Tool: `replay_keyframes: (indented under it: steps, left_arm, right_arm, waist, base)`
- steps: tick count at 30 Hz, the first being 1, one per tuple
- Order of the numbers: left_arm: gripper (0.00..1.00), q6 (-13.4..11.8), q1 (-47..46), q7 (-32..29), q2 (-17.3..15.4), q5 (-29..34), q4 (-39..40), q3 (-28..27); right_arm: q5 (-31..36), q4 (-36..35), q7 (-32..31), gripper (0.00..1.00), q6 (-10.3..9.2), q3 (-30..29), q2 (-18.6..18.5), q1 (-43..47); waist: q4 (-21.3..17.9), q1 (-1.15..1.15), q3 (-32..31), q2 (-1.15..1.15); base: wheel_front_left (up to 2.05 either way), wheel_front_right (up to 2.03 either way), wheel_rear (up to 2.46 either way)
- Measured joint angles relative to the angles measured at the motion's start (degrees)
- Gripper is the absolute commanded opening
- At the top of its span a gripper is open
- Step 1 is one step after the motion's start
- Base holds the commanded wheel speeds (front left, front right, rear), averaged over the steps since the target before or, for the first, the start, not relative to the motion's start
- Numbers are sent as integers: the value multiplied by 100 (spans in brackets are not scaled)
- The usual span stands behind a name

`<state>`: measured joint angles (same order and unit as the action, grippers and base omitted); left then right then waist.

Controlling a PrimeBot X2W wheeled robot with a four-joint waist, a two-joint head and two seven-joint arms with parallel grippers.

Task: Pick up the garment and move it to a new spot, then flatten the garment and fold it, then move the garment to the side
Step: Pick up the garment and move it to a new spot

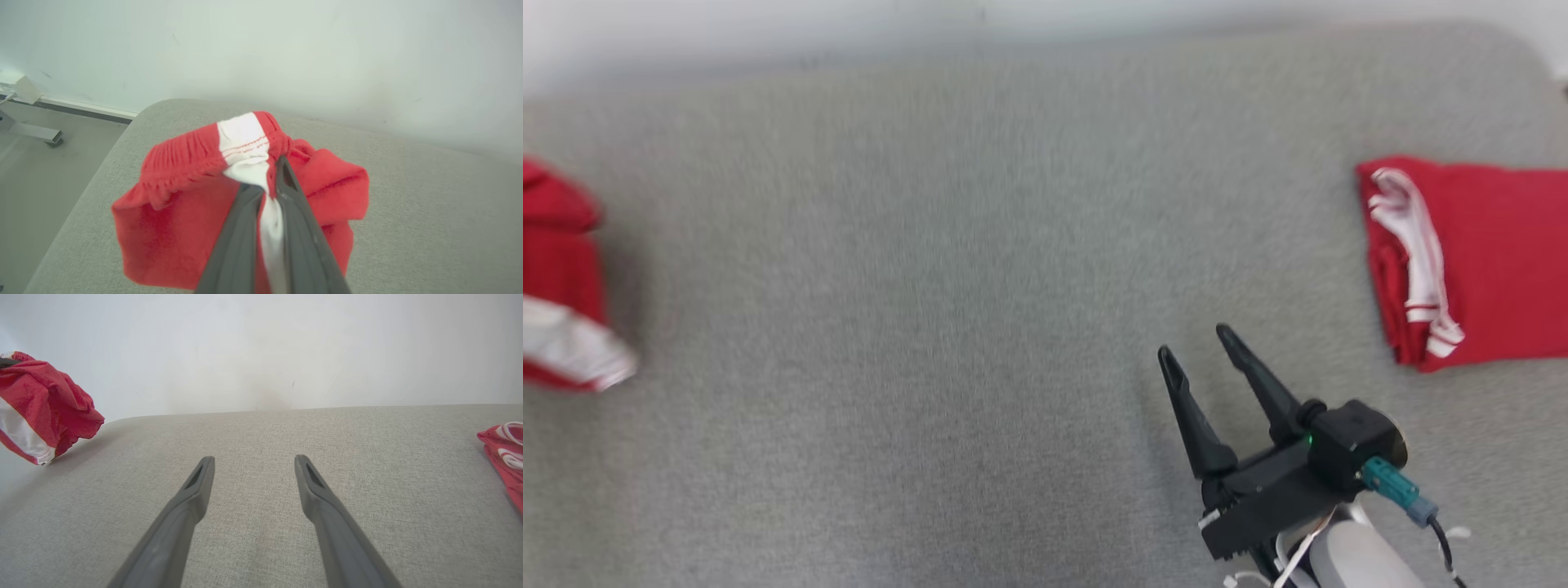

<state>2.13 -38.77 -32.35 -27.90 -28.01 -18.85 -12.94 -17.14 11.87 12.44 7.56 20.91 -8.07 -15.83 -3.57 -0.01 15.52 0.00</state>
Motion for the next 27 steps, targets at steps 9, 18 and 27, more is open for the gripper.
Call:
replay_keyframes:
  steps: [9, 18, 27]
  left_arm:
    - [0, -9, -314, 4, 951, 22, 1033, 883]
    - [0, -108, -25, 598, 2246, -226, 1282, 1584]
    - [0, -344, 461, 1539, 2491, -546, 600, 2148]
  right_arm:
    - [-85, 255, 107, 100, 0, -90, 83, 332]
    - [-46, 138, 24, 100, 0, -155, 63, 444]
    - [-38, -32, -119, 100, 0, -62, -18, 464]
  waist:
    - [-114, -1, -994, -1]
    - [-419, -1, -1604, -1]
    - [-1021, 0, -1609, -1]
  base:
    - [0, 0, 0]
    - [0, 0, 0]
    - [0, 0, 0]
